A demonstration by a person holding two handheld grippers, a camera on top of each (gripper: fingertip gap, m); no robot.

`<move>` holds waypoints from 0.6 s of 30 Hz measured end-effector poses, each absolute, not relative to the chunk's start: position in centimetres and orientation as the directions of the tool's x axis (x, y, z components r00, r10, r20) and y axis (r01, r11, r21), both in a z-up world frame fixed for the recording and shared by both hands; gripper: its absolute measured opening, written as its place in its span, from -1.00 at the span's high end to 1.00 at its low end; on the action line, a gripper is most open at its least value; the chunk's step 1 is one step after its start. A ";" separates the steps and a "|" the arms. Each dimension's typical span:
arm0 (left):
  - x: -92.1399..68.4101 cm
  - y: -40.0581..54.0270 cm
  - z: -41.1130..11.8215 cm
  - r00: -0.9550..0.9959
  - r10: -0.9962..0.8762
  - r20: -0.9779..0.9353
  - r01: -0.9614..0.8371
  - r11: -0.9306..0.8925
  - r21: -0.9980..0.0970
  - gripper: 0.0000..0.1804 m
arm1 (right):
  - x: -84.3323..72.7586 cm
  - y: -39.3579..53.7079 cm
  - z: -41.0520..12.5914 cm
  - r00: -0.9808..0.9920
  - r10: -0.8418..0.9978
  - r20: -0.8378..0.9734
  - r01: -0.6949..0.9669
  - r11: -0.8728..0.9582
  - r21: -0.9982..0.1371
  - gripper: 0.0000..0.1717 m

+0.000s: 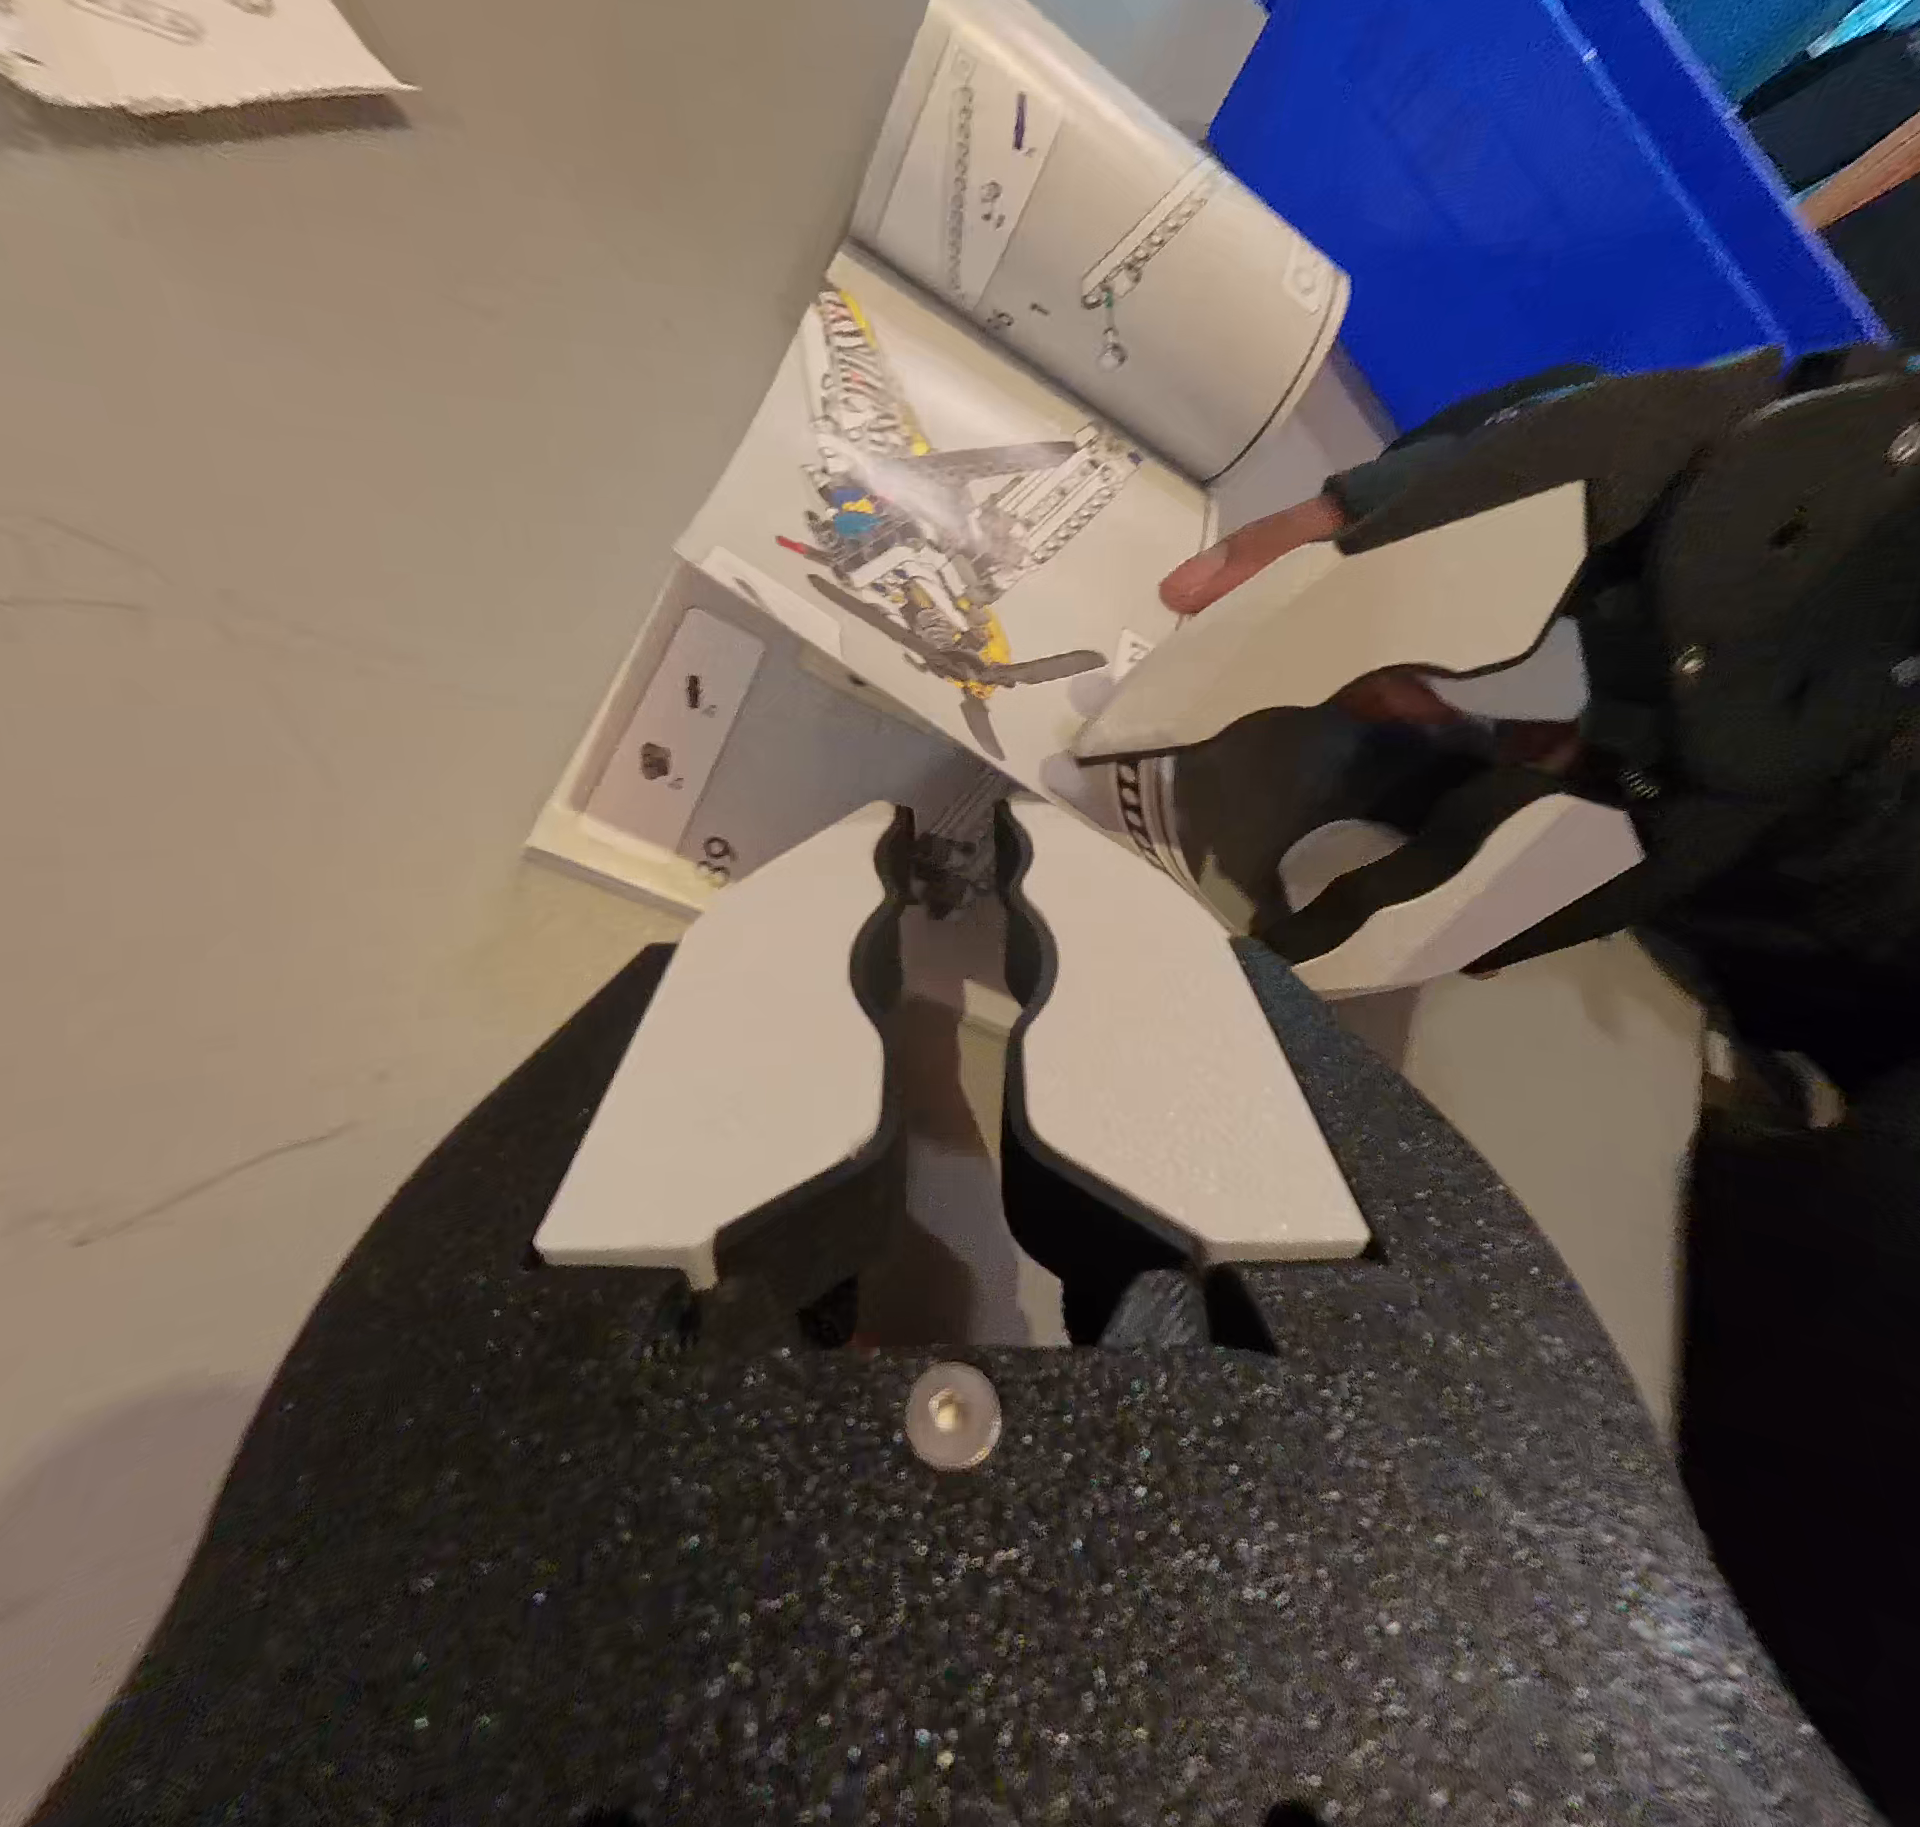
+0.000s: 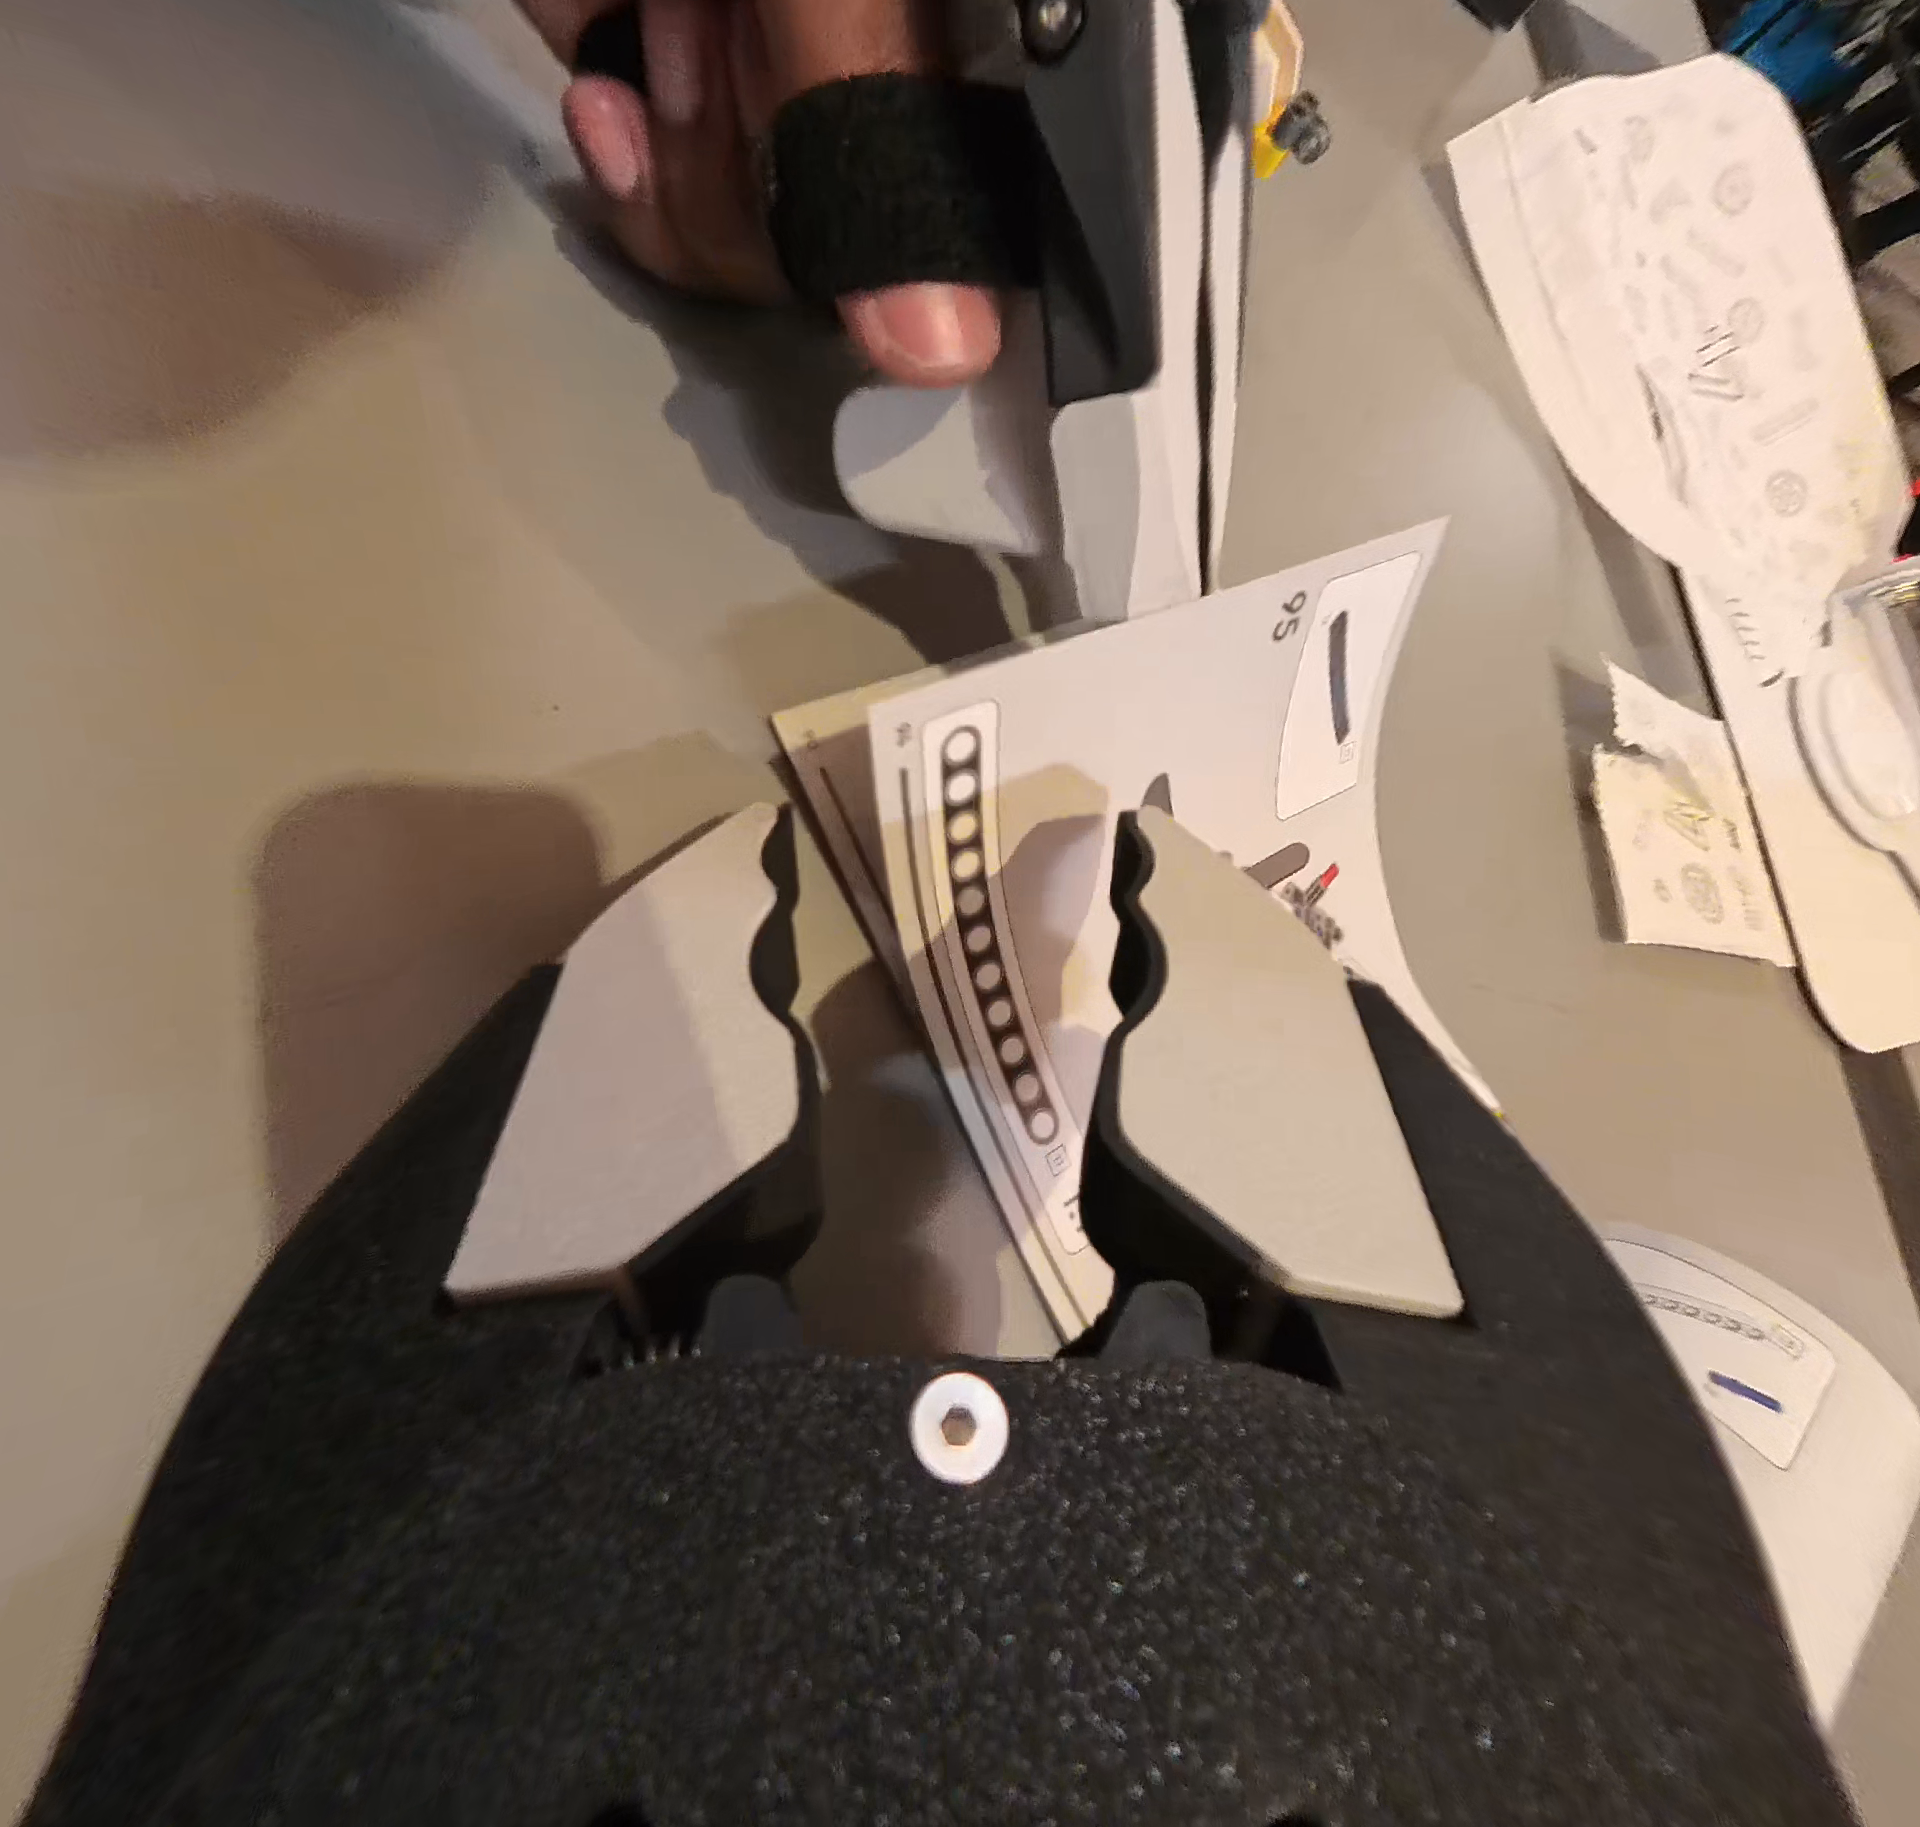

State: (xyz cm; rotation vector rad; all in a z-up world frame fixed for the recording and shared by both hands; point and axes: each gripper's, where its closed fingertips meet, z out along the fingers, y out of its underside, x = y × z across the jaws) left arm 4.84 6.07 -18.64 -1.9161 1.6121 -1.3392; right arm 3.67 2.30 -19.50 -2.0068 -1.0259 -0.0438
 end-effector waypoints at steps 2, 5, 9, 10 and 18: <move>5.2 5.7 -18.4 -0.061 -0.866 0.497 -0.597 -0.367 -0.713 0.82 | 3.7 2.4 -18.9 0.676 0.628 0.386 0.657 -0.276 -0.702 0.36; 5.4 5.7 -18.3 -0.047 -0.857 0.512 -0.585 -0.392 -0.710 0.82 | 4.1 2.3 -18.2 0.719 0.605 0.343 0.594 -0.279 -0.755 0.43; 5.4 6.0 -18.5 -0.032 -0.856 0.515 -0.583 -0.403 -0.706 0.82 | 4.6 2.1 -17.7 0.760 0.587 0.278 0.519 -0.293 -0.803 0.57; 5.4 6.0 -18.5 -0.032 -0.858 0.513 -0.581 -0.401 -0.708 0.82 | 4.7 2.2 -17.6 0.767 0.582 0.269 0.509 -0.298 -0.807 0.61; 5.4 5.6 -18.7 -0.045 -0.887 0.460 -0.592 -0.348 -0.727 0.81 | 5.5 2.6 -18.1 0.827 0.539 0.163 0.417 -0.393 -0.819 0.80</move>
